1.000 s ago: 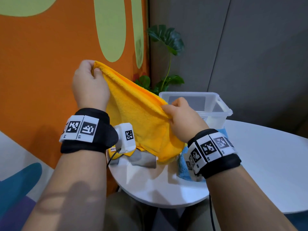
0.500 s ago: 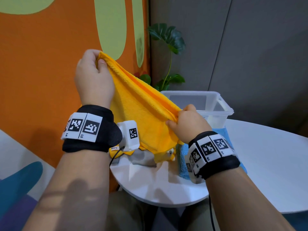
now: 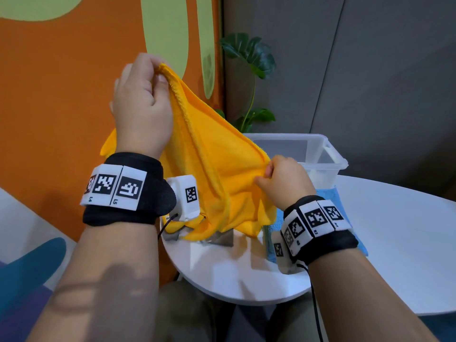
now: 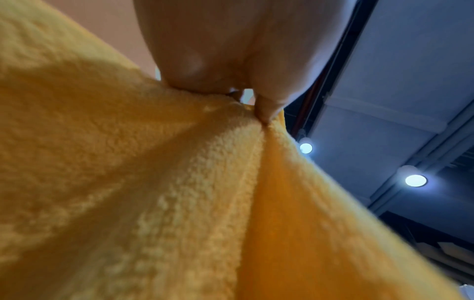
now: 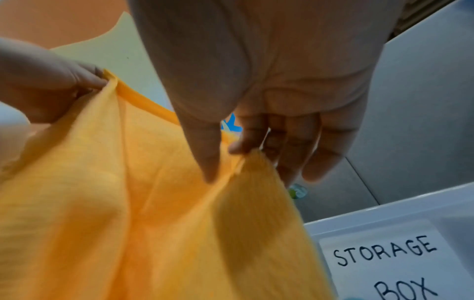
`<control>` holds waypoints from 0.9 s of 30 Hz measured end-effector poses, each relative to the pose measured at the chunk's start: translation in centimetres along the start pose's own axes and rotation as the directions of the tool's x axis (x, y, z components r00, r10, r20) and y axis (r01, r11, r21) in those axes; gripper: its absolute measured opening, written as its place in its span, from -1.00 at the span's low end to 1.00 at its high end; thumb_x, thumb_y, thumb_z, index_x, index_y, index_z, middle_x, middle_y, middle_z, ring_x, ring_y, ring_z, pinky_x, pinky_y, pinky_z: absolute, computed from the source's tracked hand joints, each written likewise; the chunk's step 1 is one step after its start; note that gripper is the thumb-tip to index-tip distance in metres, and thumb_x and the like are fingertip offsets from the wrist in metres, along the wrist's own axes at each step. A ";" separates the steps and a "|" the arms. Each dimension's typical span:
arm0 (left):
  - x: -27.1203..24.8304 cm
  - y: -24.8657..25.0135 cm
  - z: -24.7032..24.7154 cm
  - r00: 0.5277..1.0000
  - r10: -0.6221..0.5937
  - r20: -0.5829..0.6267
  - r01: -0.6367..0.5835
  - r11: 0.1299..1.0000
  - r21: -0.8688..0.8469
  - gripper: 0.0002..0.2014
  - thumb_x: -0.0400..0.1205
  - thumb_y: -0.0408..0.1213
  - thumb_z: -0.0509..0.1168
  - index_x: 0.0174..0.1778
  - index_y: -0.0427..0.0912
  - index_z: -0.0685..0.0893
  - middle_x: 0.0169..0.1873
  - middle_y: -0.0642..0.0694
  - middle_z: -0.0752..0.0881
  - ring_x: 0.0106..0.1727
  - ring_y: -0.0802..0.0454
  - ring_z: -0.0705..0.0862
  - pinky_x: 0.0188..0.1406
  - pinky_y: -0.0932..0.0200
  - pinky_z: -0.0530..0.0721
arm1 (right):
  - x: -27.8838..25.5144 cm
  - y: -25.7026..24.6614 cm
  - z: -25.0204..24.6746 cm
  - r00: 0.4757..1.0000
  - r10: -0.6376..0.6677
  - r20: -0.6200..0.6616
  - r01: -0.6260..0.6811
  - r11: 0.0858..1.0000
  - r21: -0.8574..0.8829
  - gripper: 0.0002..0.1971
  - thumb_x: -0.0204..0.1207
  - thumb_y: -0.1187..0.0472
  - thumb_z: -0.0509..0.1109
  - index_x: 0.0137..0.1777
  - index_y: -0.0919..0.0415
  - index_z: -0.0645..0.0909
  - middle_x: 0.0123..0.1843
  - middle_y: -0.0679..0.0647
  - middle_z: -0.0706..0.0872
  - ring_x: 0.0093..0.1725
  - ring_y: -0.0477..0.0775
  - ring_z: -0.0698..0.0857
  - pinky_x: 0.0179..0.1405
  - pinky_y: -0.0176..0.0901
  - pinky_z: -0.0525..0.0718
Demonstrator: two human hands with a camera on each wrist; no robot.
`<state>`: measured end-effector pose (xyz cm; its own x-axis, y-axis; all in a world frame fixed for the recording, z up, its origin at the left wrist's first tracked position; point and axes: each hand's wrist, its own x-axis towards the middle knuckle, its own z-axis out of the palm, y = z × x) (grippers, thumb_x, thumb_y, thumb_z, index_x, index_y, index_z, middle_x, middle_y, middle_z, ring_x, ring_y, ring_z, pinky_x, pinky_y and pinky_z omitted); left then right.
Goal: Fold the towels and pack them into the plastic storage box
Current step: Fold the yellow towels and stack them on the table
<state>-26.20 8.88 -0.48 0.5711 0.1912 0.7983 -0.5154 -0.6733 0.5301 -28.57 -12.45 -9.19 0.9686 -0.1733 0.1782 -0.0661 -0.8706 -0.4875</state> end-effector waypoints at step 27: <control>-2.2 3.7 1.8 0.919 0.088 0.384 -0.122 0.990 0.066 -0.77 0.67 -0.22 0.28 0.15 0.10 0.77 0.13 0.11 0.75 0.23 0.13 0.62 0.21 0.33 0.43 | -1.5 -3.9 2.7 0.953 -0.231 0.197 0.155 0.927 0.341 -0.53 0.40 -0.39 0.31 -0.13 0.04 0.46 -0.22 -0.01 0.64 -0.20 0.01 0.60 -0.17 -0.04 0.61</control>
<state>-28.28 4.67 -0.80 0.7250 -0.1572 0.6705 -0.5380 -0.7371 0.4089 -29.17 -7.57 -9.88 0.9853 0.1270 0.1145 0.1705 -0.6772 -0.7158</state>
